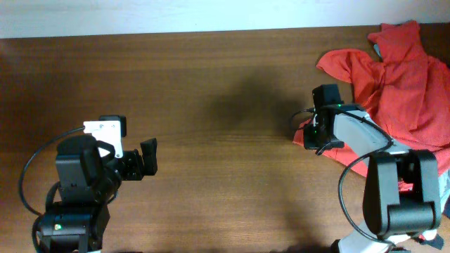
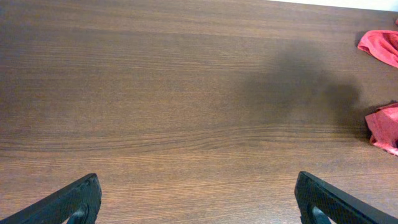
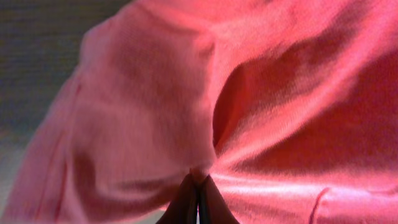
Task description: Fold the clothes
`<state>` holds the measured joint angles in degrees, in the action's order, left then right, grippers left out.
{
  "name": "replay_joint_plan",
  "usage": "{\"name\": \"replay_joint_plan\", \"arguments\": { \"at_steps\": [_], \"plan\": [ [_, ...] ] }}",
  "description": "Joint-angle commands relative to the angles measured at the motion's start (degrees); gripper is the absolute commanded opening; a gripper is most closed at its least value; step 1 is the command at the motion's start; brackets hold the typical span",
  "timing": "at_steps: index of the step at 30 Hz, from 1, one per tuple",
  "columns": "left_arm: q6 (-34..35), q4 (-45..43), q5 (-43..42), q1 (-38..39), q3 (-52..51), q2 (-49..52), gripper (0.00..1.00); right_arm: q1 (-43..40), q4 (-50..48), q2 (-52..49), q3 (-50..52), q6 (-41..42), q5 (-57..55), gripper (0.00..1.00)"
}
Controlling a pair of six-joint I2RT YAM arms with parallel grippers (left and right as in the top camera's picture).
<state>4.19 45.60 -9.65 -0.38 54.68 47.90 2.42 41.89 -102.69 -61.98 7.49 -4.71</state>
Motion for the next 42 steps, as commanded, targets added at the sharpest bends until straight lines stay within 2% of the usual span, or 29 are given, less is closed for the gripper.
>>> {"name": "replay_joint_plan", "arguments": {
  "at_steps": [1, 5, 9, 11, 16, 20, 26, 29, 32, 33, 35, 42],
  "plan": [
    [0.5, -0.2, -0.4, 0.3, 1.1, 0.0, 0.99, 2.5, 1.6, 8.9, -4.7, -2.2, 4.8, 0.04],
    [0.5, -0.3, -0.4, 0.3, 1.1, 0.0, 0.99, 13.3, 2.3, 16.7, -10.6, -2.8, 6.2, 0.04],
    [0.5, -1.0, -0.4, 0.3, 1.1, 0.0, 0.99, 25.4, -0.2, 17.6, -14.9, -2.6, 6.2, 0.04],
    [0.5, -1.5, -0.4, 0.3, 1.1, 0.0, 0.99, 33.3, -6.6, 16.4, -15.3, -2.6, 6.2, 0.04],
    [0.5, -1.5, -0.4, 0.3, 1.1, 0.0, 0.99, 43.4, -17.3, 10.8, -15.3, -2.6, 6.2, 0.04],
    [0.5, -1.5, -0.4, 0.3, 1.1, 0.0, 0.99, 46.0, -22.8, 7.3, -15.3, -2.6, 5.4, 0.04],
    [0.5, -1.5, -0.4, 0.3, 1.1, 0.0, 0.99, 45.9, -31.0, 6.2, -15.3, -2.8, 5.3, 0.04],
    [0.5, -1.5, -0.4, 0.3, 1.1, 0.0, 0.99, 45.2, -36.3, 5.7, -15.3, -2.8, 1.5, 0.06],
    [0.5, -1.5, -0.4, 0.3, 1.1, 0.0, 0.99, 43.5, -39.4, 5.7, -15.6, -2.8, -4.5, 0.45],
    [0.5, -1.5, -0.4, 0.3, 1.1, 0.0, 0.99, 42.3, -38.8, 5.7, -16.2, -2.8, -5.3, 0.54],
    [0.5, -1.5, -0.5, 0.3, 1.1, 0.0, 0.99, 39.7, -34.7, 5.9, -17.7, -2.8, -5.2, 0.99],
    [0.5, -2.3, -2.3, 0.5, 1.1, 1.6, 0.99, 31.1, -10.8, 11.0, -22.0, -2.8, -5.2, 0.99]
  ]
}}
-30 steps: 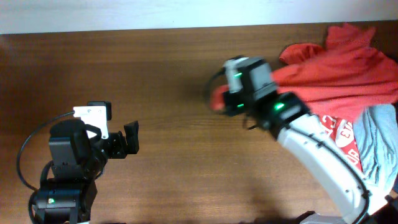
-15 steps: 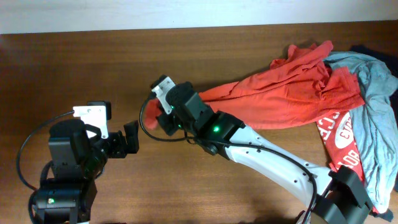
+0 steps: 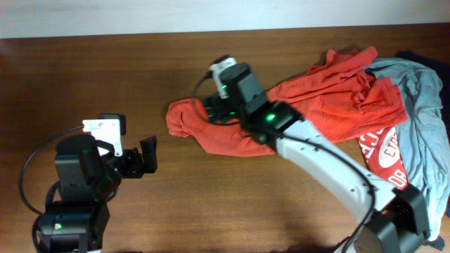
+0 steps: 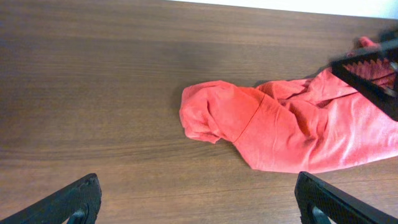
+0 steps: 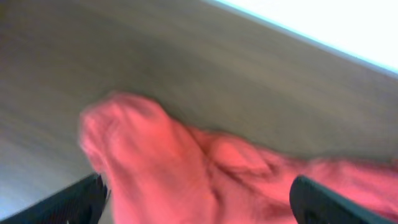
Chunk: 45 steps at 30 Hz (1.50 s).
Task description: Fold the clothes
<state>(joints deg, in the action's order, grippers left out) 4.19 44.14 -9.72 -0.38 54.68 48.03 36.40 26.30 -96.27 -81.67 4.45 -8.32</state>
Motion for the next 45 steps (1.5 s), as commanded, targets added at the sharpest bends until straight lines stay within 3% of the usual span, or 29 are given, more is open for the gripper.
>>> {"name": "replay_joint_plan", "arguments": {
  "at_steps": [1, 7, 12, 14, 19, 26, 29, 33, 34, 37, 40, 43, 45],
  "plan": [
    [0.5, -1.7, -5.3, 1.4, 1.1, 3.8, 0.99, -5.4, 11.1, 7.4, -2.3, 0.2, -1.6, 0.99],
    [0.5, -3.8, -8.1, 10.7, 1.1, 17.5, 0.99, -16.4, 25.1, 17.4, -2.3, 0.5, -0.6, 0.99],
    [4.1, -5.3, -8.1, 14.6, 1.1, 29.6, 0.99, -23.4, 29.7, 21.0, -2.3, 0.5, 2.6, 0.99],
    [8.4, -6.6, -8.3, 14.6, 1.1, 34.7, 0.99, -24.7, 31.2, 21.0, -2.3, 0.5, 2.5, 0.99],
    [10.3, -15.7, -13.7, 14.6, 1.1, 48.3, 0.98, -26.4, 32.5, 20.9, -2.3, 0.4, 2.5, 0.99],
    [11.7, -26.2, -15.0, 17.2, 1.1, 56.2, 0.89, -26.4, 33.0, 20.9, -2.3, 0.4, 2.5, 0.99],
    [11.7, -30.1, -14.9, 19.1, 1.1, 56.9, 0.72, -26.4, 33.1, 20.9, -2.3, 0.4, 2.5, 0.99],
    [11.7, -31.2, -14.9, 19.8, 1.1, 56.9, 0.09, -26.5, 33.8, 20.9, -2.3, 0.4, 2.5, 0.99],
    [11.7, -30.8, -14.9, 19.7, 1.1, 56.9, 0.01, -26.5, 33.9, 20.9, -2.3, 0.4, 2.5, 0.99],
    [11.6, -27.6, -13.1, 18.3, 1.4, 55.1, 0.0, -26.5, 34.0, 20.9, -2.3, 0.4, 2.5, 0.99],
    [11.6, -22.1, -4.6, 14.8, 2.1, 49.5, 0.0, -26.5, 34.0, 20.9, -2.3, 0.4, 2.5, 0.99],
    [11.6, -17.3, 5.6, 6.6, 2.9, 39.1, 0.0, -26.5, 34.0, 20.9, -2.3, 0.4, 2.5, 0.99],
    [11.6, -16.6, 6.1, 0.9, 2.9, 33.4, 0.0, -26.5, 34.0, 20.9, -2.3, 0.4, 2.5, 0.99]
  ]
}}
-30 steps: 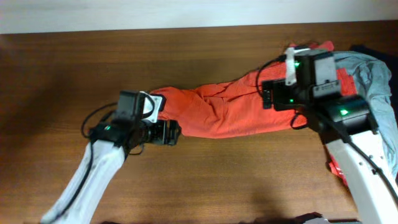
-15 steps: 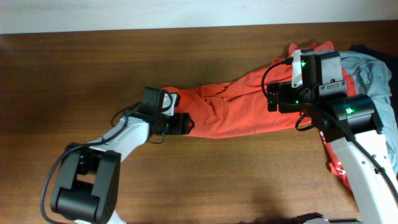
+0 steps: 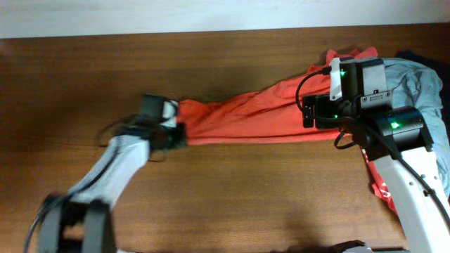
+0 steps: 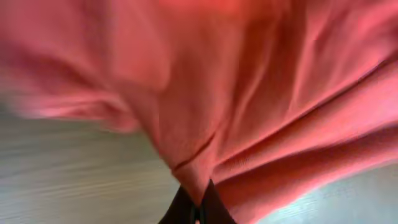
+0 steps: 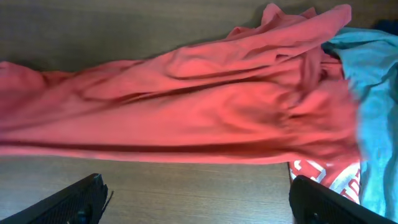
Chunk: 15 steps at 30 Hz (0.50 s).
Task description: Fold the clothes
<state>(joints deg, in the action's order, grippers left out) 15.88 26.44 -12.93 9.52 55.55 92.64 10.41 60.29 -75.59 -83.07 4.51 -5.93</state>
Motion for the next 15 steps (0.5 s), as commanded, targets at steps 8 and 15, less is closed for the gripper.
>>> {"name": "replay_joint_plan", "arguments": {
  "at_steps": [8, 15],
  "plan": [
    [-1.9, 8.2, 6.1, -19.4, 2.1, -23.4, 0.0, -0.5, 0.5, 0.2, -0.8, 0.3, 0.1, 0.99],
    [-2.5, 9.0, 8.5, -19.4, 2.1, -24.0, 0.0, -0.3, 8.8, -8.0, -0.6, 0.1, 5.6, 0.95]
  ]
}}
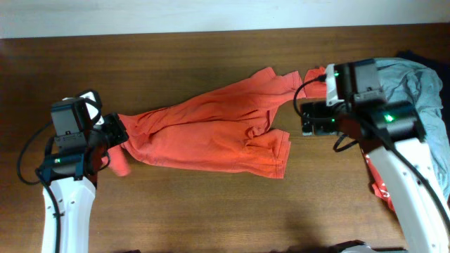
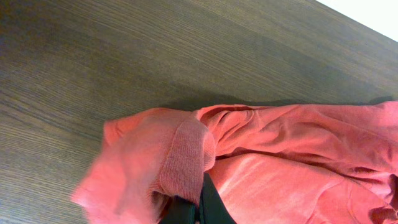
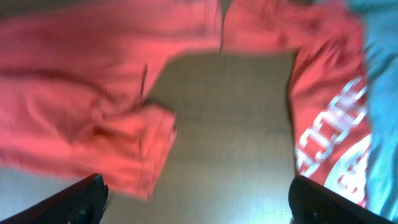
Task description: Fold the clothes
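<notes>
A red garment (image 1: 211,137) lies crumpled and partly spread across the middle of the wooden table (image 1: 211,218). At its left end my left gripper (image 1: 116,132) is shut on it; the left wrist view has the fingers (image 2: 198,210) pinching a ribbed hem, with the rest of the red cloth (image 2: 292,162) trailing to the right. My right gripper (image 1: 309,119) hovers open just beyond the garment's right end. In the right wrist view its fingertips (image 3: 81,198) stand wide apart with bare table between them, and the garment (image 3: 81,93) is at the left.
A pile of other clothes sits at the right edge: a grey-blue garment (image 1: 418,84) and a red one with white print (image 3: 329,130). Bare wood (image 1: 211,211) runs along the front of the table.
My left gripper, still shut on the garment's end, has moved left. The garment has come clear of the pile and now lies looser in the middle. The right gripper stays open.
First my right gripper was shut on the red garment in the pile at the right, the left open at rest. Then the right arm was at mid-table, open, the garment drawn out. Later the left was shut on its left end, and now it holds it farther left.
</notes>
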`<state>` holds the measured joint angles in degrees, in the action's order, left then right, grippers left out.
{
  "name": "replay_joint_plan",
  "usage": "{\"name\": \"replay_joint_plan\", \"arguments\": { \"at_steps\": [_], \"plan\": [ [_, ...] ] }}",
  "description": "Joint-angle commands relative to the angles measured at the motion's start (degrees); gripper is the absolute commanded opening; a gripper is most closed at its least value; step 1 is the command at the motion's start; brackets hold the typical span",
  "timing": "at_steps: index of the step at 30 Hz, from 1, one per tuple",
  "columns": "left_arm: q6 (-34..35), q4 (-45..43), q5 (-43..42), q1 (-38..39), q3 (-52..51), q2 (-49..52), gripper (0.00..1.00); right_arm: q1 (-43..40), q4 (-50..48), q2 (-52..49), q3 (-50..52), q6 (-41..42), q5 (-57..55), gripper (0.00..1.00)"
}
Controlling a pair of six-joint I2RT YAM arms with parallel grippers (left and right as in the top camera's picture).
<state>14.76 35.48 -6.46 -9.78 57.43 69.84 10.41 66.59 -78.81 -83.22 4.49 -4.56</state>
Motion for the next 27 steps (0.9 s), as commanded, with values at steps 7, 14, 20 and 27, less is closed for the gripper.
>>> {"name": "replay_joint_plan", "arguments": {
  "at_steps": [7, 14, 20, 27],
  "plan": [
    [-1.4, 0.0, 2.0, -0.1, 0.2, -1.2, 0.01, 0.1, 3.1, -15.7, 2.6, -5.5, 17.0, 0.89],
    [-1.4, 0.0, 2.0, -0.1, 0.2, -1.2, 0.0, 3.5, -1.7, -24.1, 7.7, -6.2, 15.9, 0.88],
    [-1.5, -0.3, 2.2, -0.1, 0.2, -1.2, 0.0, 4.3, -10.8, -26.6, 14.5, -6.1, 16.0, 0.89],
    [-2.1, -13.1, 6.9, -0.1, 0.2, -0.3, 0.0, 4.7, -16.6, -26.7, 20.3, -6.0, 18.1, 0.76]
  ]
}}
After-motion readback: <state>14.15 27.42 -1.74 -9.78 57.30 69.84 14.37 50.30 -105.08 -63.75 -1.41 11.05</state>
